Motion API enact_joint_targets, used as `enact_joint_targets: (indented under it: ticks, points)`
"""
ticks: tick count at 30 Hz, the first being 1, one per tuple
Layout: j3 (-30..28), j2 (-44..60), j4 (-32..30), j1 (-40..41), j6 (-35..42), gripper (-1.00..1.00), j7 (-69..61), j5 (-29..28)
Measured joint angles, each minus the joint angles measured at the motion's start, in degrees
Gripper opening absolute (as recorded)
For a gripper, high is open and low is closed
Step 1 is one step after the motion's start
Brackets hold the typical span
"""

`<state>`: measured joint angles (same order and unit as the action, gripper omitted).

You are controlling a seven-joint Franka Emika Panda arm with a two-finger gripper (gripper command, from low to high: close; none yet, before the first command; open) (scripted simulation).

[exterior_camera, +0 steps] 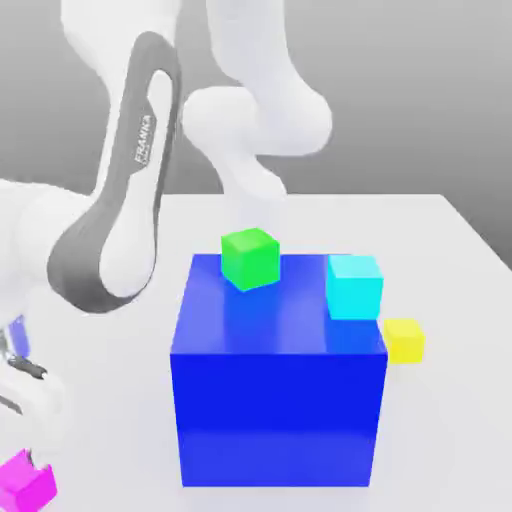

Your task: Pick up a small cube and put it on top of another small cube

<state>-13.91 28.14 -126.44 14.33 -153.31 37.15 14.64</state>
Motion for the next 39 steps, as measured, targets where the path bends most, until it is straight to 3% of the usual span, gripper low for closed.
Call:
enact_joint_targets:
  ticks: [1,2,10,14,21,39]
  points:
    - [0.9,2.1,0.5,0.8,-1.5,0.0,-0.6,0.8]
    - [1.5,3.6,0.8,1.3,-2.6,-1.0,-1.0,1.4]
    - [1.1,2.2,0.5,1.1,-1.6,-1.0,-0.5,0.7]
    - [-1.1,-5.4,-1.6,-1.1,4.0,-1.0,1.8,-2.0]
    - [0.6,-19.7,-7.2,-4.6,12.6,-1.0,5.7,-2.8]
    - [10.9,-57.1,-22.2,-8.4,33.9,-1.0,19.5,-9.1]
